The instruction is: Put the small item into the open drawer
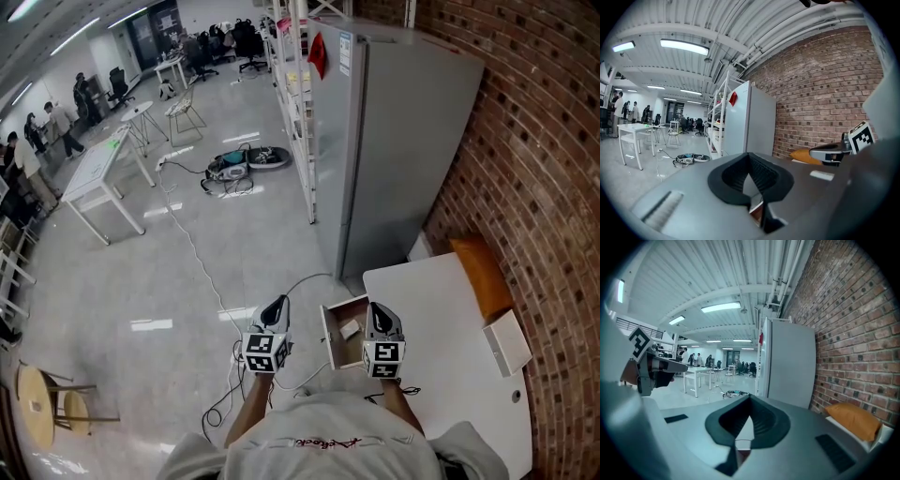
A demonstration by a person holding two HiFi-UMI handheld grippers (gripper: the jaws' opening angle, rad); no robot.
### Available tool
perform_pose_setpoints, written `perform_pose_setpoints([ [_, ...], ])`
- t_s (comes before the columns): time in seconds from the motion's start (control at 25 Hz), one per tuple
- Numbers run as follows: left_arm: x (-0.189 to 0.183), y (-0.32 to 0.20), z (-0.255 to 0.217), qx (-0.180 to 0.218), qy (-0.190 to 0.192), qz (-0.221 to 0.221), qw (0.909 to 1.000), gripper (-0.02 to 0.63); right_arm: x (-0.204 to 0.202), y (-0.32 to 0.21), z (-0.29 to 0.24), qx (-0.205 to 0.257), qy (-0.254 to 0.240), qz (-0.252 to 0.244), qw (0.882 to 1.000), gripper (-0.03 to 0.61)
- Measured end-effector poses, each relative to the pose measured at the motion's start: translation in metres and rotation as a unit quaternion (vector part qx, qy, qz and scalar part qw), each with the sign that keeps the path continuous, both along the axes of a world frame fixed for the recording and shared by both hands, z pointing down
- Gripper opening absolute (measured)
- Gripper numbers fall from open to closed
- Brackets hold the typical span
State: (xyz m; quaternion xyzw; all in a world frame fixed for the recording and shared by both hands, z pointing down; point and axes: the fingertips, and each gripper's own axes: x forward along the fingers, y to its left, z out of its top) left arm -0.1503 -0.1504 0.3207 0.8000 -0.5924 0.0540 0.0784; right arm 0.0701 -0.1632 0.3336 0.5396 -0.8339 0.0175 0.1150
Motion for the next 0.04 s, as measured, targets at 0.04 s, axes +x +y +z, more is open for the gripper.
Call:
perform_pose_setpoints([
  [0.04,-0.0003,-0.0004,-0.0004,0.001,-0.001,0.000,1.0000,0.009,-0.0009,-0.0008,-0.0007,0.001,0.000,-0.001,1.000,0.011],
])
